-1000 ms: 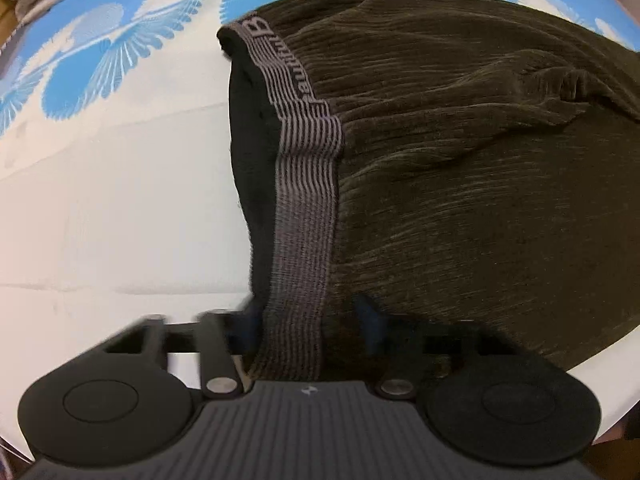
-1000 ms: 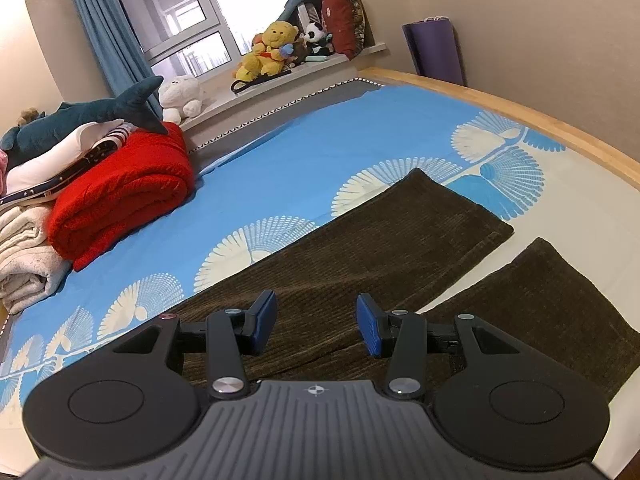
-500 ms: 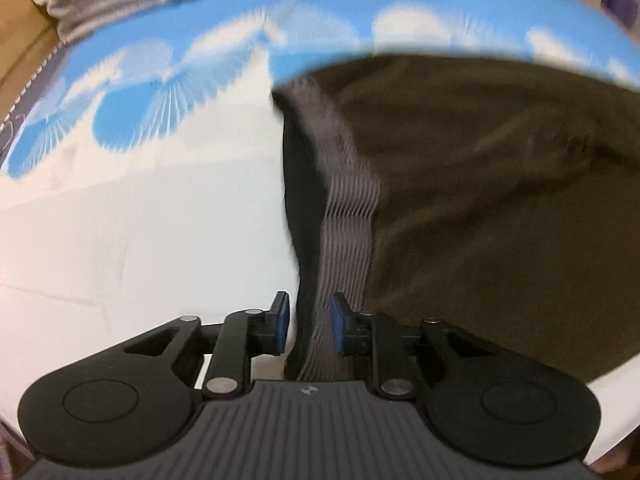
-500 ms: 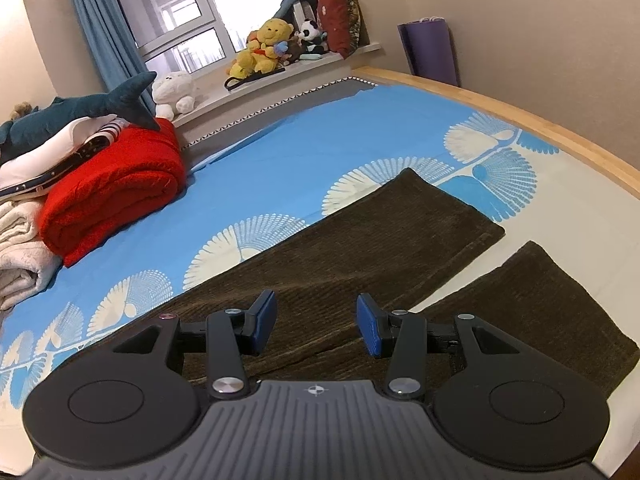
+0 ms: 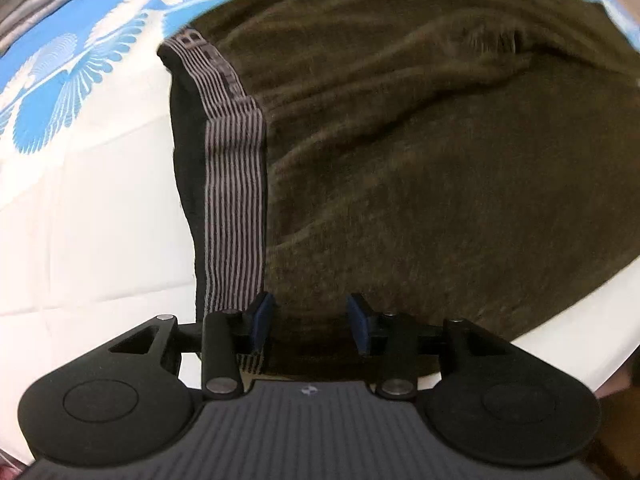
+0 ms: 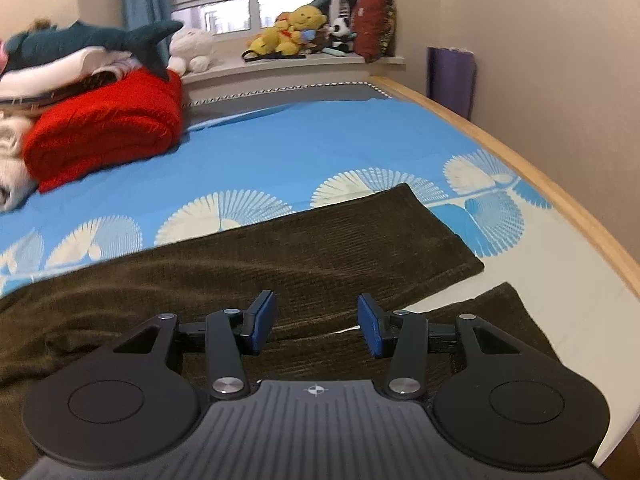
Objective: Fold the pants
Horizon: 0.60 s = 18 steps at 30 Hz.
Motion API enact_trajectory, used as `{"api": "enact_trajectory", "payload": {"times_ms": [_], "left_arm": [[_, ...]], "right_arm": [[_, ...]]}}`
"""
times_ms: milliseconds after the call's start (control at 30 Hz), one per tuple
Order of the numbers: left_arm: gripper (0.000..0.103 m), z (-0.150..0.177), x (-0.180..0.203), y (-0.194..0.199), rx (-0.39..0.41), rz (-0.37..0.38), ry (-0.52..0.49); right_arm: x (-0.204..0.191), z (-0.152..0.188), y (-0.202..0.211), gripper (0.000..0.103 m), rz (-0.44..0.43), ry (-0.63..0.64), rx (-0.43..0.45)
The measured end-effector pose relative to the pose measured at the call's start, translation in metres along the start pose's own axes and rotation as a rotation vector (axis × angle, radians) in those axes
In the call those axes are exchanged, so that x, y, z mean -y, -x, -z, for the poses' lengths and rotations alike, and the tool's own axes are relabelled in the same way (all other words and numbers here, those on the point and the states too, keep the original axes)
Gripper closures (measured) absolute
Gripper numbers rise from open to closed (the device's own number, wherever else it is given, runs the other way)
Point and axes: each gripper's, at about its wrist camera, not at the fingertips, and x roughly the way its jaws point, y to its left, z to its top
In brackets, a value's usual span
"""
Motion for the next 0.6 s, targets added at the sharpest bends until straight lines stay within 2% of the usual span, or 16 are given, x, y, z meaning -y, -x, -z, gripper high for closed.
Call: {"api": "enact_trajectory", "payload": {"times_ms": [200, 433, 600], "left_arm": [[0.053, -0.008, -0.001, 0.018, 0.082, 0.046, 0.056], [0.045, -0.021, 0.003, 0.021, 0.150, 0.023, 0.071], [0.036, -0.029, 0.002, 0.044, 0.303, -0.022, 0.132]], "right_arm": [[-0.003, 0.002, -0.002, 0.052, 0.003, 0.044, -0.008], [-0.005, 0.003, -0.006, 0.052, 0.011, 0.063, -0.020], [-0.006, 0.003, -0.006, 0.052, 0.008, 0.069, -0.021]]}}
